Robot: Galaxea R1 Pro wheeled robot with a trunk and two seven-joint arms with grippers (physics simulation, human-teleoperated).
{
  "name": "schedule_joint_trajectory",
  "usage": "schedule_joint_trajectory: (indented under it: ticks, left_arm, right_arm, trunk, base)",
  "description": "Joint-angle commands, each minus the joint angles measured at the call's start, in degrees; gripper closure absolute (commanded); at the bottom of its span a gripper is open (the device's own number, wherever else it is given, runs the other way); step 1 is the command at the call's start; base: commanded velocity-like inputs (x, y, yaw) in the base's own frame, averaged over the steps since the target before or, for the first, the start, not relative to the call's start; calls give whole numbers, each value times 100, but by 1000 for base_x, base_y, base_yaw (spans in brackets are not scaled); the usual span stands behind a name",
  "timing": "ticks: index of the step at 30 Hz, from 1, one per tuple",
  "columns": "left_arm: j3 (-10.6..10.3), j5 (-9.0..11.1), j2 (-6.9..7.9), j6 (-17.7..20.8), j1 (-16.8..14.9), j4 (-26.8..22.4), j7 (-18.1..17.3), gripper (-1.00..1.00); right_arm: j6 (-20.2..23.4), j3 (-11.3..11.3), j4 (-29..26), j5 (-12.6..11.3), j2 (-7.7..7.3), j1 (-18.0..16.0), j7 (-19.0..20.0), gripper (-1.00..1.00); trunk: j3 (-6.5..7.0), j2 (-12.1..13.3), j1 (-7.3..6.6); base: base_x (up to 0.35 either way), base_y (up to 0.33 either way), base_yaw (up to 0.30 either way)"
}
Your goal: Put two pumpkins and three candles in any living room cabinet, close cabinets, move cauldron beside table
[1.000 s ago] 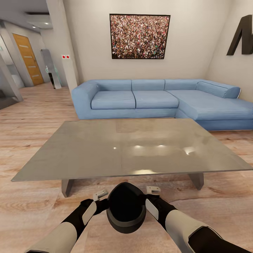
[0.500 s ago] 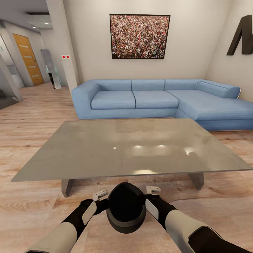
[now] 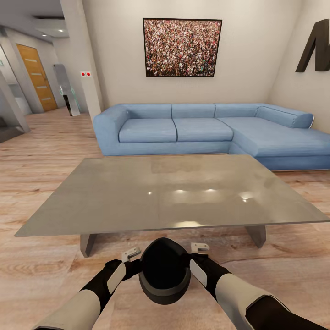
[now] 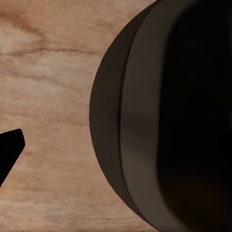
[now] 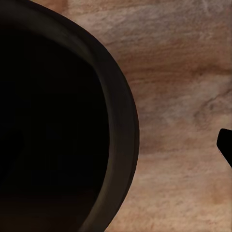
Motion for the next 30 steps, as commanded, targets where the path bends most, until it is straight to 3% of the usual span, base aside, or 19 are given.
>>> schedule_joint_trajectory:
  ticks: [1,30]
  left_arm:
    - [-35,60,3,26,0,-13,48,-100]
    - [-36,51,3,30,0,-13,38,-100]
  right_arm:
    - [30,34,-9,-26,0,-2,-37,-100]
    - [33,34,-9,-26,0,-2,-31,-100]
  trunk:
    - [-5,-2,-1]
    - [637,37,-76]
  base:
    - [0,0,0]
    - [-72,0,0]
